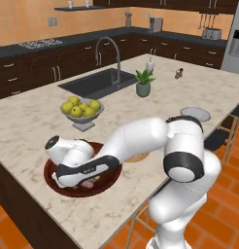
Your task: Place one bun and one sausage from the bowl on each plate.
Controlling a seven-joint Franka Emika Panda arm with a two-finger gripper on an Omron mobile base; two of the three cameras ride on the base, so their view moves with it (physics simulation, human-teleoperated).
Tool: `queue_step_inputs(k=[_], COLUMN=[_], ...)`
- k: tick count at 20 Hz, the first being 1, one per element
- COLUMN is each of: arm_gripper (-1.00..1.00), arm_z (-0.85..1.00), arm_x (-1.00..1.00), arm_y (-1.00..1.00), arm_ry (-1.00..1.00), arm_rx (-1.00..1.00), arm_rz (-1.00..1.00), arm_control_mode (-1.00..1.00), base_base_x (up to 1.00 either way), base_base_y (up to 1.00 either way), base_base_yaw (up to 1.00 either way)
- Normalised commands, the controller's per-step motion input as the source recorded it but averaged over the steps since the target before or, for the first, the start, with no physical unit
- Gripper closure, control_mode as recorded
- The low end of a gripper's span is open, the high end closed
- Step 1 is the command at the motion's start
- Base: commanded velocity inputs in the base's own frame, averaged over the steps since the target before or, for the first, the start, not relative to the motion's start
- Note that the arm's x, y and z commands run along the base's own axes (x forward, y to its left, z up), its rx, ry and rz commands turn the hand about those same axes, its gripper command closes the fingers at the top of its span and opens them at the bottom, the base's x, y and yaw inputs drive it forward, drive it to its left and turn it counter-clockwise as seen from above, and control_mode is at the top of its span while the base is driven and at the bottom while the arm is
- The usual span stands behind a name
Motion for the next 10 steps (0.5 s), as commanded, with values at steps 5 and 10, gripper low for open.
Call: queue_step_inputs(k=[5, 10], arm_gripper=[-1.00, -1.00], arm_z=[-0.34, -0.51], arm_x=[0.06, -0.21], arm_y=[-0.11, 0.00], arm_ry=[0.03, 0.00], arm_rx=[0.04, 0.01], arm_rz=[0.08, 0.01], arm_control_mode=[-1.00, -1.00], base_base_x=[0.00, 0.00], base_base_y=[0.00, 0.00], base_base_yaw=[0.00, 0.00])
